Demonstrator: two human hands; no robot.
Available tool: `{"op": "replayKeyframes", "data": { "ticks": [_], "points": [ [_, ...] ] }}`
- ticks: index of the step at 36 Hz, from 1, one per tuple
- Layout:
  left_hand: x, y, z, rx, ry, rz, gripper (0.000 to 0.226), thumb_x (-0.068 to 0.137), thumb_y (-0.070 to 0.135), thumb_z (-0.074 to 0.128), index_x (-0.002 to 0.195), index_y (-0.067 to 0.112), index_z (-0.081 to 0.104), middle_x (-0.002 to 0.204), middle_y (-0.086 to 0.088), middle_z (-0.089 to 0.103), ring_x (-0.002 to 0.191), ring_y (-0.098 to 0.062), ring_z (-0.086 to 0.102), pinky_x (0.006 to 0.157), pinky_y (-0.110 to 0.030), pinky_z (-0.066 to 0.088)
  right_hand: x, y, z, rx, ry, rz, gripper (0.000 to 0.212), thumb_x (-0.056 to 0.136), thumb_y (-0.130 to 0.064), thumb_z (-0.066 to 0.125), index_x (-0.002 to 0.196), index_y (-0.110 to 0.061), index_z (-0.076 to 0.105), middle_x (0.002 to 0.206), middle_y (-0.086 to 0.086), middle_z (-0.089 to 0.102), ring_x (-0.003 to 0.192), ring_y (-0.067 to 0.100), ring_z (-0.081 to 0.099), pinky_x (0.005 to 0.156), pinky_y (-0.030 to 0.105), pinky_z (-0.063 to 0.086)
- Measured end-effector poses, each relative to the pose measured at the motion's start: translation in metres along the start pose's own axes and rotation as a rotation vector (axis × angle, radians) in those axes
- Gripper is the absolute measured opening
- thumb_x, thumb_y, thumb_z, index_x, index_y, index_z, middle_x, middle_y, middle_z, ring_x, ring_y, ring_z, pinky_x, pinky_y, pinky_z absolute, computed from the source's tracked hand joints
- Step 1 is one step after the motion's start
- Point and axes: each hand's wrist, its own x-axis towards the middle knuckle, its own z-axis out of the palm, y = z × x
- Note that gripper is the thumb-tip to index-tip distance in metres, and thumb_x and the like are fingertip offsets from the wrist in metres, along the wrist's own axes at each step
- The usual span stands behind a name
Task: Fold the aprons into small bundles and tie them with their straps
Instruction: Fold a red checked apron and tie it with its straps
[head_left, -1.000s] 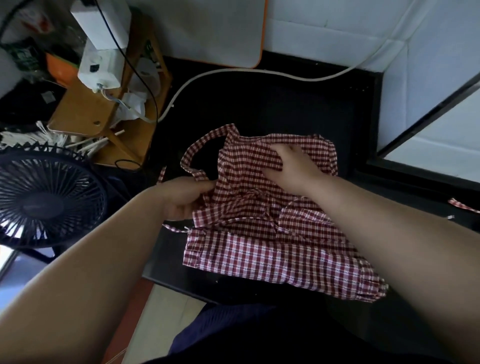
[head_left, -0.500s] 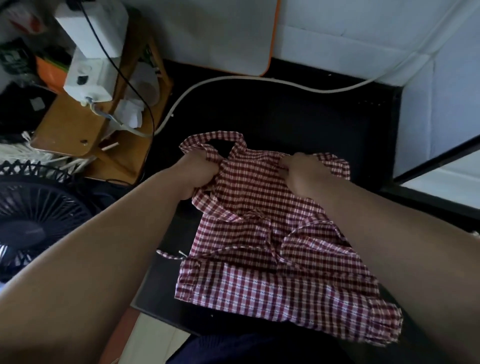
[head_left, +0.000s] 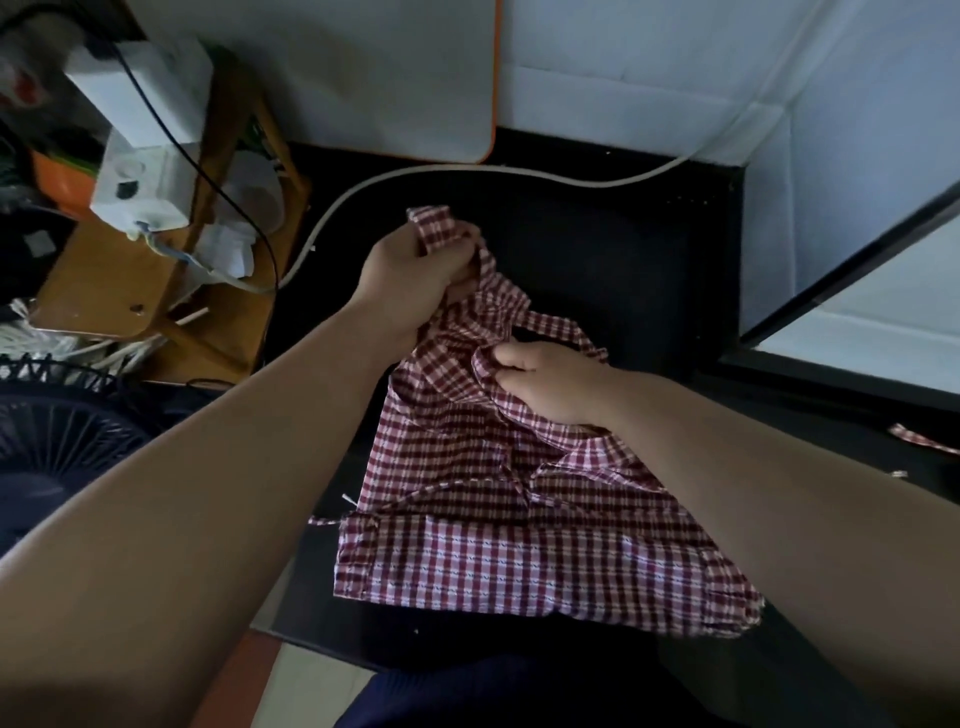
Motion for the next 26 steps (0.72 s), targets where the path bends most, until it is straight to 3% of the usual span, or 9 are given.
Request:
{"op": "replayKeyframes", "data": {
  "ticks": [5,8,10,12,14,16,21,24,26],
  "points": [
    [-0.006,0.012,0.004,-0.128,-0.211,0.005,0.024,0.096,-0.004,0.044,0.086,0.007,0.062,0.064,-0.002,0.055,0.061,-0.010,0.052,0.063,-0.023,0.052,0.006,-0.001,0.002,0.025,0.067,-0.011,0.047,0.104,-0.019,0.034,0.150,-0.024,0.027,0.153,-0.001,0.032,0.127,0.015,0.048,0.095,0.013,0.034],
    [-0.012,0.013,0.004,-0.244,-0.243,-0.137,0.023,0.098,-0.001,0.043,0.087,0.009,0.061,0.074,-0.005,0.064,0.072,-0.015,0.061,0.073,-0.028,0.058,0.011,0.010,0.000,0.192,0.407,0.004,0.030,0.100,-0.016,0.045,0.128,-0.017,0.054,0.105,-0.001,0.060,0.067,0.004,0.057,0.054,0.008,0.041],
    [-0.015,0.010,0.001,-0.338,-0.198,-0.214,0.019,0.098,0.001,0.045,0.091,0.008,0.061,0.075,-0.005,0.069,0.071,-0.015,0.067,0.072,-0.030,0.060,0.015,0.024,-0.007,0.141,0.699,0.122,0.023,0.095,-0.023,0.055,0.116,-0.015,0.055,0.109,0.005,0.060,0.083,0.011,0.059,0.069,0.019,0.049],
    [-0.015,0.005,0.000,-0.412,-0.141,-0.259,0.020,0.099,0.005,0.045,0.089,0.006,0.062,0.072,-0.006,0.067,0.065,-0.015,0.066,0.071,-0.033,0.060,0.016,0.041,-0.012,-0.080,0.816,0.353,0.052,0.087,-0.040,0.063,0.130,-0.019,0.044,0.134,0.009,0.045,0.122,0.028,0.045,0.102,0.041,0.038],
    [-0.013,0.001,-0.004,-0.506,-0.073,-0.312,0.023,0.100,0.009,0.043,0.086,0.005,0.061,0.065,-0.004,0.063,0.058,-0.014,0.063,0.072,-0.036,0.059,0.015,0.052,-0.018,-0.152,0.736,0.546,0.090,0.077,-0.057,0.067,0.146,-0.021,0.022,0.151,0.012,0.025,0.138,0.034,0.025,0.111,0.052,0.022],
    [-0.009,-0.005,-0.006,-0.573,-0.045,-0.350,0.024,0.101,0.010,0.042,0.084,0.008,0.060,0.063,-0.001,0.060,0.054,-0.010,0.057,0.066,-0.031,0.058,0.017,0.055,-0.022,0.210,0.570,0.637,0.108,0.071,-0.061,0.072,0.150,-0.021,0.010,0.152,0.015,0.025,0.136,0.036,0.031,0.110,0.054,0.030],
    [0.002,-0.021,-0.013,-0.408,0.013,-0.445,0.031,0.100,0.035,0.049,0.091,0.009,0.063,0.072,-0.004,0.064,0.059,-0.010,0.053,0.067,-0.021,0.046,0.023,0.044,-0.029,1.017,0.361,0.589,0.032,0.086,-0.028,0.070,0.106,-0.004,0.065,0.113,0.015,0.068,0.096,0.025,0.064,0.092,0.046,0.052],
    [0.003,-0.021,-0.014,-0.137,-0.085,-0.509,0.090,0.063,0.075,0.067,0.124,0.010,0.061,0.124,-0.016,0.063,0.113,-0.029,0.061,0.101,-0.046,0.045,0.017,0.039,-0.032,1.106,0.272,0.572,0.026,0.090,-0.019,0.065,0.107,0.000,0.066,0.106,0.016,0.070,0.100,0.029,0.066,0.091,0.042,0.053],
    [-0.001,-0.019,-0.013,0.087,-0.222,-0.489,0.100,0.051,0.067,0.082,0.132,0.015,0.055,0.129,-0.012,0.061,0.118,-0.032,0.059,0.099,-0.050,0.047,0.008,0.035,-0.034,1.241,0.287,0.403,0.025,0.095,-0.015,0.056,0.116,-0.002,0.063,0.109,0.018,0.068,0.100,0.033,0.066,0.089,0.040,0.053]
  ]
}}
